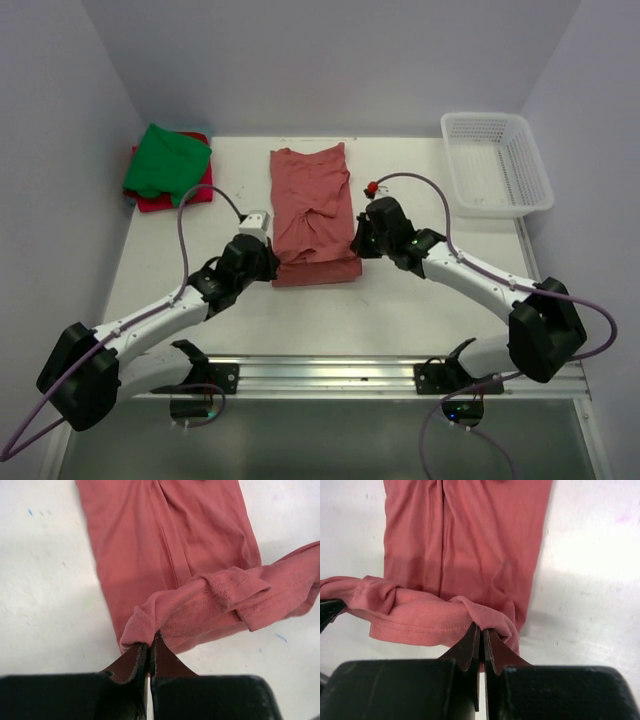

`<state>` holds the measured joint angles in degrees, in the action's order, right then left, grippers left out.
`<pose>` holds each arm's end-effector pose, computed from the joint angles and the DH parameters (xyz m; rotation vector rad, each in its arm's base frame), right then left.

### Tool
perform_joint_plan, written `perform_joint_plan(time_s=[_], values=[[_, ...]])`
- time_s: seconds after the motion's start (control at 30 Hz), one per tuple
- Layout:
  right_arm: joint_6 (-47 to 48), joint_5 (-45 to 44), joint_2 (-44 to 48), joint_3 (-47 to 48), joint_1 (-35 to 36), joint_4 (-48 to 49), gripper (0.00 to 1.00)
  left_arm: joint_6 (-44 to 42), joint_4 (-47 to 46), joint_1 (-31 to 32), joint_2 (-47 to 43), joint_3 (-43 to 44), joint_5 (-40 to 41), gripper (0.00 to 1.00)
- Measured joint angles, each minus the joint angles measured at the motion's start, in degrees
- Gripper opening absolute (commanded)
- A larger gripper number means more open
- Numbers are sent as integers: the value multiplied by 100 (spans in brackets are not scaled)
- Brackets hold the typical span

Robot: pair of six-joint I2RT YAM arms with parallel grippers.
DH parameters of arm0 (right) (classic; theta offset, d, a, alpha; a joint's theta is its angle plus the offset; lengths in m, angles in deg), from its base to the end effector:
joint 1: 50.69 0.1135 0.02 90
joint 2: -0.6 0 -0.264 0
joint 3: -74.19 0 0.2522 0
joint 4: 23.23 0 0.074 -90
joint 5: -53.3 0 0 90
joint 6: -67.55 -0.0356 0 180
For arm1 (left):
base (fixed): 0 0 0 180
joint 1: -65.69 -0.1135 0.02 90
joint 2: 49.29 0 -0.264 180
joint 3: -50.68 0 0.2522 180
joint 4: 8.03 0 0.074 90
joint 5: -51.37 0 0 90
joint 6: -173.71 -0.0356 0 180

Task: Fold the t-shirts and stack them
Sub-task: Fold the folded rectangular tshirt in 1/3 of the way, then grab one side of the 2/3 rectangular tshirt with both arms

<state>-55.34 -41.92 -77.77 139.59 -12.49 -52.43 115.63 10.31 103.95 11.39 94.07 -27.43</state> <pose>0.2328 0.1791 0.2420 -0.0617 2.3609 0.5211 0.1771 -0.1308 0.2053 0.0111 2.2198 -0.4767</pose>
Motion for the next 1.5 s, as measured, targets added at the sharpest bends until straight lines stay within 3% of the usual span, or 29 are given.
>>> perform_joint_plan(time_s=[0.37,0.4,0.43,0.5,0.53,0.57,0.6,0.7,0.8,1.1,1.3,1.5], values=[[455,-149,-1714,1700,-455,254,0,-828,-1193,-981,1851,1399,-168,0],[468,-155,-1921,1930,-503,229,2,-879,-1246,-1080,2070,1587,-278,0],[479,-179,-2092,2114,-540,232,14,-907,-1311,-1163,2253,1735,-358,0],[487,-304,-2579,2691,-638,81,42,-984,-1357,-1394,2782,2208,-573,21],[505,-356,-2876,3077,-684,-22,45,-1051,-1379,-1502,3101,2503,-654,43],[568,-437,-3222,3550,-723,-168,51,-1099,-1401,-1611,3421,2817,-710,82],[601,-514,-3613,4146,-763,-365,66,-1102,-1414,-1714,3724,3132,-769,100],[691,-748,-4597,5646,-841,-555,77,-901,-1471,-2072,4341,3803,-997,100],[728,-907,-4634,5678,-883,-538,79,-745,-1659,-2426,4286,3786,-1193,100],[804,-772,-2874,3392,-894,157,74,-588,-2015,-2498,2710,2988,-1757,100],[732,-411,-2144,2514,-896,382,69,-452,-2004,-2498,2796,2542,-2614,100],[424,144,-1917,1617,-894,678,72,-323,-1661,-2494,3040,1759,-3189,100]])
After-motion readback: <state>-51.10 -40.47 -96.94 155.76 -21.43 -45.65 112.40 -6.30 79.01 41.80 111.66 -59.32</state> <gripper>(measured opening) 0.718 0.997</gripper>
